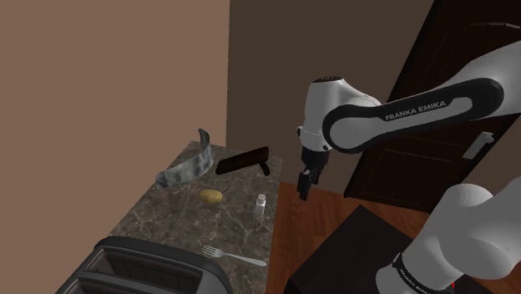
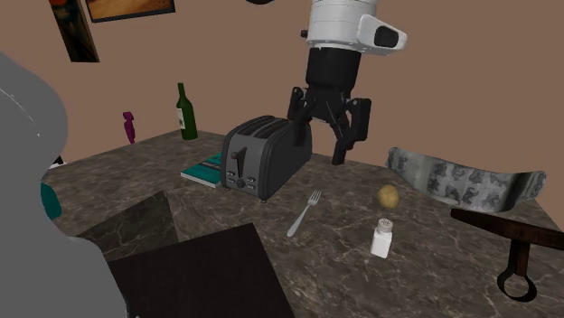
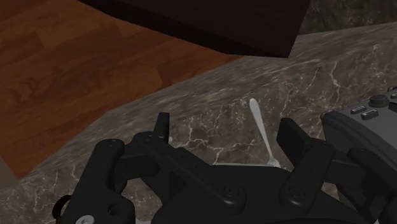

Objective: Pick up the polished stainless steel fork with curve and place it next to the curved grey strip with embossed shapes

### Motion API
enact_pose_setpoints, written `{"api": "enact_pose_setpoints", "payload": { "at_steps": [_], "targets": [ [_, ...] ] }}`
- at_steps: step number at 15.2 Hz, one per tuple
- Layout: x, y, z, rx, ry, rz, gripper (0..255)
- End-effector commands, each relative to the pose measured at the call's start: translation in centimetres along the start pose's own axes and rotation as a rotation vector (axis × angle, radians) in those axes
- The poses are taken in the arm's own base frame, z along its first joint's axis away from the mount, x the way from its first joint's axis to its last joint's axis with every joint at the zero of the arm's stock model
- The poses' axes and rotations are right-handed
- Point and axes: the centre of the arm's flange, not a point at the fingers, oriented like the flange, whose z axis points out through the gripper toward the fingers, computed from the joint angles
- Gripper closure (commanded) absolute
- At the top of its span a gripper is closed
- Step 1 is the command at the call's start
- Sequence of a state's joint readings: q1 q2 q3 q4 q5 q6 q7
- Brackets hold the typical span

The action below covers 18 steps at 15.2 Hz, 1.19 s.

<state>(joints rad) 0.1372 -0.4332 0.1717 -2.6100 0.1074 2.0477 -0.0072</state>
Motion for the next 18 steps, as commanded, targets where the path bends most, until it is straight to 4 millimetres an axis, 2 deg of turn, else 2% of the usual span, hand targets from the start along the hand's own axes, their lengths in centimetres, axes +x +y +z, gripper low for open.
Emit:
{"api": "enact_pose_setpoints", "payload": {
  "at_steps": [1, 18],
  "targets": [
    [1.4, -1.1, 1.9, 0.0, 0.015, -0.014, 0],
    [13.2, -12.2, 16.0, -0.005, 0.117, -0.132, 0]
  ]
}}
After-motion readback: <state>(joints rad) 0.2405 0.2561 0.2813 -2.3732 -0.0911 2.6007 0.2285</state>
